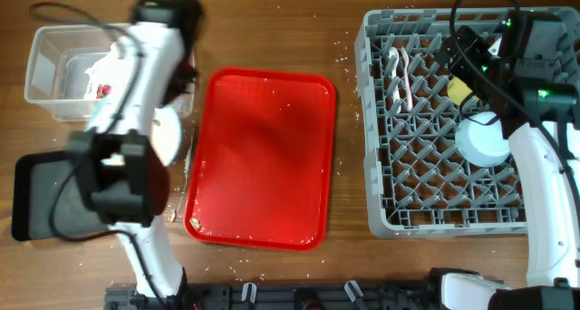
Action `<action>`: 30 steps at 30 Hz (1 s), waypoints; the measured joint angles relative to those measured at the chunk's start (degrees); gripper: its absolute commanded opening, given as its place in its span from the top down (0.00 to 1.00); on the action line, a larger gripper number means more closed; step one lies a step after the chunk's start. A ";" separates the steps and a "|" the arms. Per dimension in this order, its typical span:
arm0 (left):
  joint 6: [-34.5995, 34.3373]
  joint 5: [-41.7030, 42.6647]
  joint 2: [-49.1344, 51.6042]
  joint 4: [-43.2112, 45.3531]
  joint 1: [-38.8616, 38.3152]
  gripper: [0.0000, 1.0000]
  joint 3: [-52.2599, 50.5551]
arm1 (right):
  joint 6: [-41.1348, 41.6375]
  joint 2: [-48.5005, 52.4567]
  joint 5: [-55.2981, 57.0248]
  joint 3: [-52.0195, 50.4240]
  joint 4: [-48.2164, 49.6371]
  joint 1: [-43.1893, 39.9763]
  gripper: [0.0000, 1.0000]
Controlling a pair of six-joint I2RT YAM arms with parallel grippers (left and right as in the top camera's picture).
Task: Sort waste into correct bins and load items into the dishwasher rack
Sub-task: 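Tilt the plate over the black tray to scrape off food scraps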
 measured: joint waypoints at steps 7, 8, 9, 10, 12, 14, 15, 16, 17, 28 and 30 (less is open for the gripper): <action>1.40 12.48 -3.23 6.67 23.08 0.96 0.79 | 0.00 0.00 -0.02 0.00 0.00 0.00 0.00; 2.21 14.62 -3.23 6.91 25.05 0.96 0.79 | 0.00 0.00 0.00 0.00 0.00 0.00 0.00; 3.72 18.60 -3.23 6.86 27.98 0.96 0.79 | 0.00 0.00 0.00 0.00 0.00 0.00 0.00; 4.92 21.22 -3.23 6.80 29.73 0.96 0.79 | 0.00 0.00 -0.02 0.00 0.02 0.00 0.00; 7.19 27.52 -3.26 6.43 33.38 0.96 0.79 | 0.00 0.00 0.00 0.00 0.02 0.00 0.00; 10.32 34.45 -3.26 6.34 36.89 0.96 0.79 | 0.00 0.00 0.00 0.00 0.02 0.00 0.00; 11.39 36.37 -3.26 6.32 38.32 0.96 0.79 | 0.00 0.00 -0.02 0.00 0.00 0.00 0.00; 12.74 39.60 -3.26 6.29 39.95 0.96 0.79 | 0.00 0.00 0.00 0.00 0.00 0.00 0.00; 14.01 42.12 -3.26 6.03 41.75 0.96 0.79 | 0.00 0.00 -0.02 0.00 0.00 0.00 0.00; 30.01 67.28 -3.26 -1.01 57.24 0.96 0.79 | 0.00 0.00 0.00 0.00 0.00 0.00 0.00; 32.79 70.55 -3.26 -2.43 58.75 0.96 0.79 | 0.00 0.00 -0.02 0.00 0.00 0.00 0.00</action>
